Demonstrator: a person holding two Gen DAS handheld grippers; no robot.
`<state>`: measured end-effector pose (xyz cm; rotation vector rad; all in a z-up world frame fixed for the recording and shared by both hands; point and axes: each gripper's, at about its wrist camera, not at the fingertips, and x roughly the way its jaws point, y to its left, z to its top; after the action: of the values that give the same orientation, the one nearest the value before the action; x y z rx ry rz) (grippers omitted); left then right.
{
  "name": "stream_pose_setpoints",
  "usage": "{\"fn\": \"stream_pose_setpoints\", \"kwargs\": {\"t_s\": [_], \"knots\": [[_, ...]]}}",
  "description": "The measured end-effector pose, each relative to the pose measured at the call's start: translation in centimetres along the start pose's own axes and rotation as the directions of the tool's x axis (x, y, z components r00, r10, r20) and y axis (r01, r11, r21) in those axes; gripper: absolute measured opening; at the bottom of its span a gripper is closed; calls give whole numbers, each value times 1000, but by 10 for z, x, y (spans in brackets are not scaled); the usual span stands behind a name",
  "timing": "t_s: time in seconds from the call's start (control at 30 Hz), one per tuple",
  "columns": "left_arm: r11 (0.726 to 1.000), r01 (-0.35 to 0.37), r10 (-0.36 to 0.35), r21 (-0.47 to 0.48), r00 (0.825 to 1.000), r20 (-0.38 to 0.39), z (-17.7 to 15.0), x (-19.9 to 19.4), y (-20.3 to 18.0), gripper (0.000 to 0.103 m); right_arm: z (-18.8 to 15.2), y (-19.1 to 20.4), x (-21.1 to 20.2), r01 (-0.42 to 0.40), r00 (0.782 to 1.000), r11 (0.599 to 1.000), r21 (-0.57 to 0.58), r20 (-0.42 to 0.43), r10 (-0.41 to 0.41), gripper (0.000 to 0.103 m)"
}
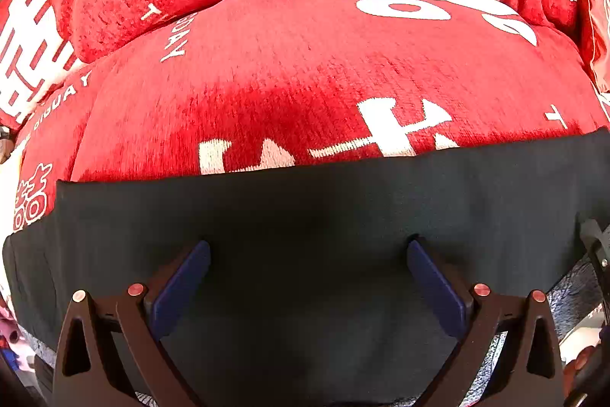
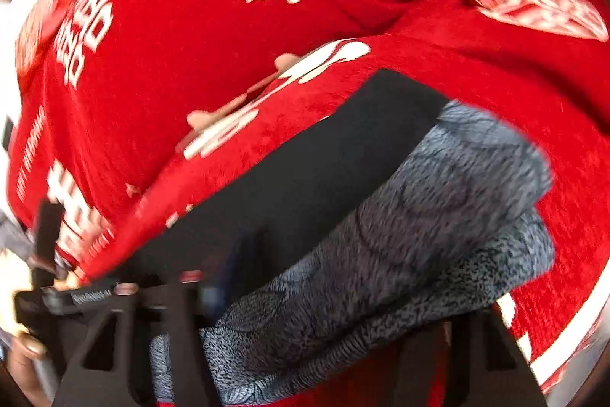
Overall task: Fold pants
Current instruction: 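Grasp the grey lining end with the right gripper and lift it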
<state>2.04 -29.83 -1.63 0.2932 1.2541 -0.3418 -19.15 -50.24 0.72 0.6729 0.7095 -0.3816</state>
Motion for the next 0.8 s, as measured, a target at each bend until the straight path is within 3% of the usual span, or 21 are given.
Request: {"fn": "stream_pose_setpoints", "kwargs": {"t_s": [0.03, 0.13, 0.17, 0.23, 0.3, 0.33, 0.4, 0.57, 0.63, 0.73, 0.8], "knots": [[1000, -3, 3, 8, 1000, 4, 0, 0, -1, 103, 0, -2, 0, 17, 1000, 1000, 10, 2, -17, 23], [999, -21, 20, 27, 1000, 16, 0, 1, -4, 103, 4, 7, -11, 48, 998, 999, -18, 27, -48, 15], [998, -35, 34, 42, 999, 26, 0, 1, -7, 103, 5, 25, -18, 111, 993, 988, -106, 52, -106, 15], [997, -55, 53, 62, 998, 32, 1, -1, -10, 103, 2, 68, -29, 248, 967, 920, -303, 127, -219, 14], [998, -20, 20, 60, 1000, -6, 6, -2, -5, 103, -6, 114, -42, 357, 932, 813, -459, 237, -276, 14], [999, 36, -34, 37, 998, -44, 9, -2, 4, 103, -11, 134, -48, 403, 913, 754, -518, 290, -288, 14], [986, 166, -167, -25, 983, -77, 11, -6, 32, 103, -31, 176, -58, 493, 867, 599, -631, 414, -278, 14], [944, 306, -312, -127, 949, -36, -6, -19, 114, 103, -100, 245, -42, 609, 793, 200, -768, 581, -184, 14], [927, 322, -334, -193, 942, -35, -19, -18, 149, 103, -134, 260, -26, 617, 784, 50, -785, 607, -131, 14], [908, 311, -329, -282, 944, -18, -41, -19, 200, 103, -173, 277, -6, 575, 810, -73, -815, 580, -91, 14], [893, 303, -317, -333, 948, 15, -59, -25, 230, 103, -192, 286, 6, 540, 829, -123, -833, 551, -89, 14]]}}
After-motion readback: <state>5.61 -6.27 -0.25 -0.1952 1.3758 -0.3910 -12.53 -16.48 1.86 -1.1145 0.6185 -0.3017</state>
